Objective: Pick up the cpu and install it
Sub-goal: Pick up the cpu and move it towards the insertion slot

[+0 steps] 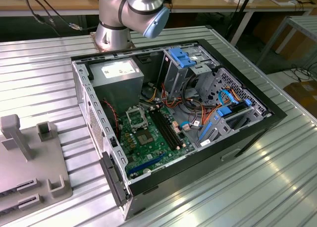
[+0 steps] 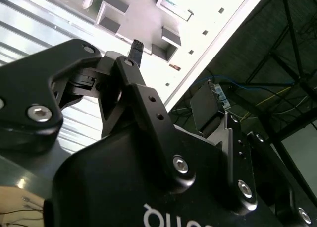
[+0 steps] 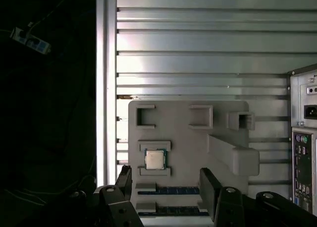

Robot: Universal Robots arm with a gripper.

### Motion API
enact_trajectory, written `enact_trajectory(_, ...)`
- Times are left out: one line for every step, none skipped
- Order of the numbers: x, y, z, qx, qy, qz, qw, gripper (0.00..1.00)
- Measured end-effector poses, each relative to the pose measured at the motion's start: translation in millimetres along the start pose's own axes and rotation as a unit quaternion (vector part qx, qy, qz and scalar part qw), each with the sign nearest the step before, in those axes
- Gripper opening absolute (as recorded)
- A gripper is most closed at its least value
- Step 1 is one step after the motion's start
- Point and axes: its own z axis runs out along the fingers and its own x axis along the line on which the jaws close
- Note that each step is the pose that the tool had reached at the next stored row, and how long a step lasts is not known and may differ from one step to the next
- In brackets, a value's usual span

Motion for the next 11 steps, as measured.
enact_trajectory(1.7, -0.1, 0.9, 0.0, -0.0001, -0.001, 1.0, 0.66)
enact_trajectory(3.0, -0.1, 1.6, 0.0, -0.0002, -0.002, 1.0, 0.66)
enact_trajectory(4.7, -0.2, 2.8, 0.0, -0.0001, -0.003, 1.0, 0.66)
enact_trajectory(6.1, -0.2, 4.2, 0.0, -0.0001, -0.004, 0.99999, 0.66)
enact_trajectory(7.3, -0.3, 5.6, 0.0, 0.0, -0.006, 0.99998, 0.66)
enact_trajectory(8.1, -0.3, 6.6, 0.0, 0.0001, -0.009, 0.99996, 0.66)
enact_trajectory(9.6, -0.5, 8.4, 0.0001, 0.0005, -0.015, 0.99988, 0.66)
enact_trajectory(10.7, -0.5, 9.6, -0.0006, 0.0006, -0.019, 0.99981, 0.66)
enact_trajectory(11.4, -0.5, 10.5, -0.0011, 0.0005, -0.02, 0.9998, 0.66)
enact_trajectory(11.7, -0.5, 11.3, -0.0012, 0.0005, -0.02, 0.9998, 0.66)
enact_trajectory(12.3, -0.6, 12.6, -0.0011, 0.0006, -0.02, 0.9998, 0.66)
